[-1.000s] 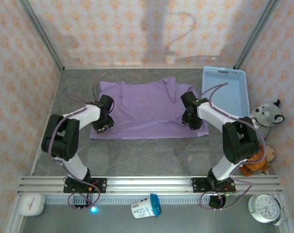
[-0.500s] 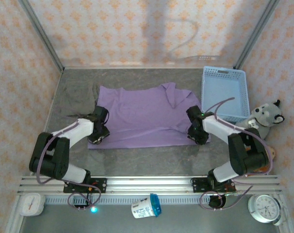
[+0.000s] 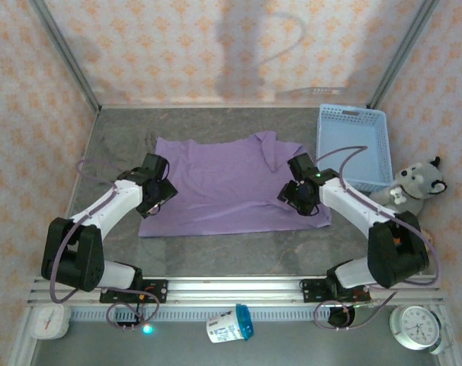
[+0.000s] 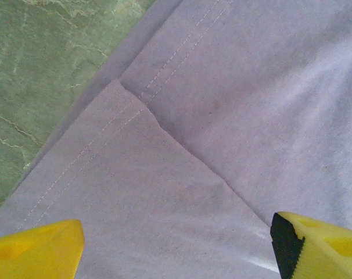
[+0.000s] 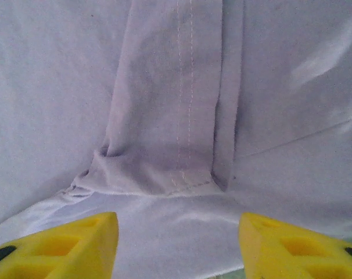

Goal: Fold and stack the mixed laundry pile

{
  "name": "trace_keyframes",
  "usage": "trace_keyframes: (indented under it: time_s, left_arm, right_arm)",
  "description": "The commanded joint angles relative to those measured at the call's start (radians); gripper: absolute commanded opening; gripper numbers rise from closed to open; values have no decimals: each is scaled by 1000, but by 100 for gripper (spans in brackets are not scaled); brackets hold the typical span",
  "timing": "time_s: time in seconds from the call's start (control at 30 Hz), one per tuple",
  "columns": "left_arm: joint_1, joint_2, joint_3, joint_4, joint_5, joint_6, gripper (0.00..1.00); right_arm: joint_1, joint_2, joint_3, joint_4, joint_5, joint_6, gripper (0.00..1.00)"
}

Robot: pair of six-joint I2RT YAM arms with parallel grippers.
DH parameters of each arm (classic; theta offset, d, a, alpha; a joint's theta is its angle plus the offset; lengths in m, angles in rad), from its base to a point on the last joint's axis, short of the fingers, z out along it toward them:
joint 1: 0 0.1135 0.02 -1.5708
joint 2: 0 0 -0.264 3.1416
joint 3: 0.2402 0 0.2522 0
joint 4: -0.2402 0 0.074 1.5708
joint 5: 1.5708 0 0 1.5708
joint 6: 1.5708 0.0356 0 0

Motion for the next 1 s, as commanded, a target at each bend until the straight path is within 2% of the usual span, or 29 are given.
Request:
trace_keyframes:
  time_s: [0.0,0.27,0.33,0.4,0.57,0.63,0.83,0.97]
  left_arm:
    - [10,-9,15,-6,0,-18,85]
    - [11,-43,-20,-25,-19,-7,85]
    - [11,-56,-29,-25,-23,-9,85]
    - [11,-67,-35,-26,-30,-11,85]
    - [11,-77,-42,-30,-41,-10,85]
    - [11,-76,-45,-25,-41,-13,85]
    - [11,-64,-34,-19,-36,-15,85]
    - [11,-57,-20,-23,-39,-12,85]
  right_arm:
    - [3,36,-19,72,25,43,52]
    - [1,141,28,96,53,36,26]
    - [1,155,42,80,59,28,24]
    - [1,164,61,43,74,19,25]
    - [1,127,60,-30,116,0,46]
    - [1,116,43,-35,126,-17,50]
    - [2,126,4,48,65,-15,48]
    - [3,137,0,99,43,4,39]
